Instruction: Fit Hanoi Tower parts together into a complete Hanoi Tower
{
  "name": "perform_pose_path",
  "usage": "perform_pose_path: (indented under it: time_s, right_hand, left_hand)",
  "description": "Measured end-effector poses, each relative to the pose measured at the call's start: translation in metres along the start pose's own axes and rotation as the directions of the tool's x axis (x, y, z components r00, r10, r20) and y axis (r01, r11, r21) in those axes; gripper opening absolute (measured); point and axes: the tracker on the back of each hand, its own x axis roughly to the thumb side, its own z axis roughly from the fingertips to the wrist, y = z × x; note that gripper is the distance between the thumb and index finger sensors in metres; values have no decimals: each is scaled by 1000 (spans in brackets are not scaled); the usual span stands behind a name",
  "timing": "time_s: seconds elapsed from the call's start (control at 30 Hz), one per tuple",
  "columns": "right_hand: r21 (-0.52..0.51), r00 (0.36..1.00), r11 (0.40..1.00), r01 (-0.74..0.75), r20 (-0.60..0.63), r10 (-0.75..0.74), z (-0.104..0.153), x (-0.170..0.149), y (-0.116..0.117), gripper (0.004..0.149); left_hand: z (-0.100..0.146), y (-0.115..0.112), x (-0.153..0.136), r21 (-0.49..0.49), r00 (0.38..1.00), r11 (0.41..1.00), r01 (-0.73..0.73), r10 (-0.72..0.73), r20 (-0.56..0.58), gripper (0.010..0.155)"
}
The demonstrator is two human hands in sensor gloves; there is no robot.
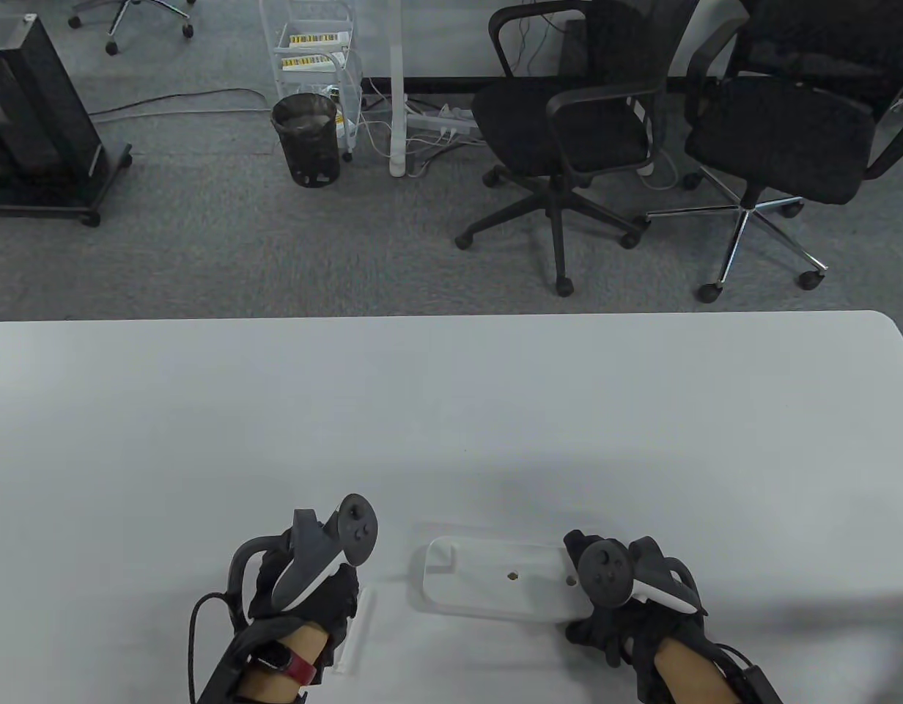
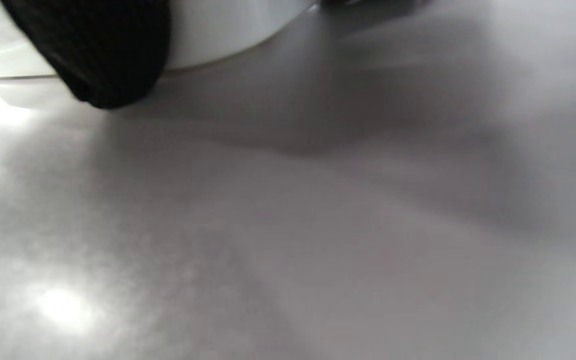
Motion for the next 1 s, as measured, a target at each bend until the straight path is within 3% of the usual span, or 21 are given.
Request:
perform_pose_path:
  time_s: [0.37, 0.63, 0.73, 1.0]
  right_hand:
    - [1, 1000, 1000, 3, 1, -3, 0, -1, 1, 111]
    - [-3, 1000, 1000, 7, 3, -7, -1, -2, 1, 111]
    - [-2, 1000, 1000, 6, 2, -6, -1, -2, 1, 111]
    - [-4, 1000, 1000, 8, 1, -8, -1, -2, 2, 111]
  left_hand:
    - [45, 78, 44, 155, 957, 968, -196, 155, 243, 45]
    - [92, 124, 91, 315, 864, 881, -354, 178, 471, 45]
    - [96, 124, 102, 353, 844, 860, -369, 150, 516, 44]
    - [81, 97, 130, 313, 803, 876, -366, 127, 582, 43]
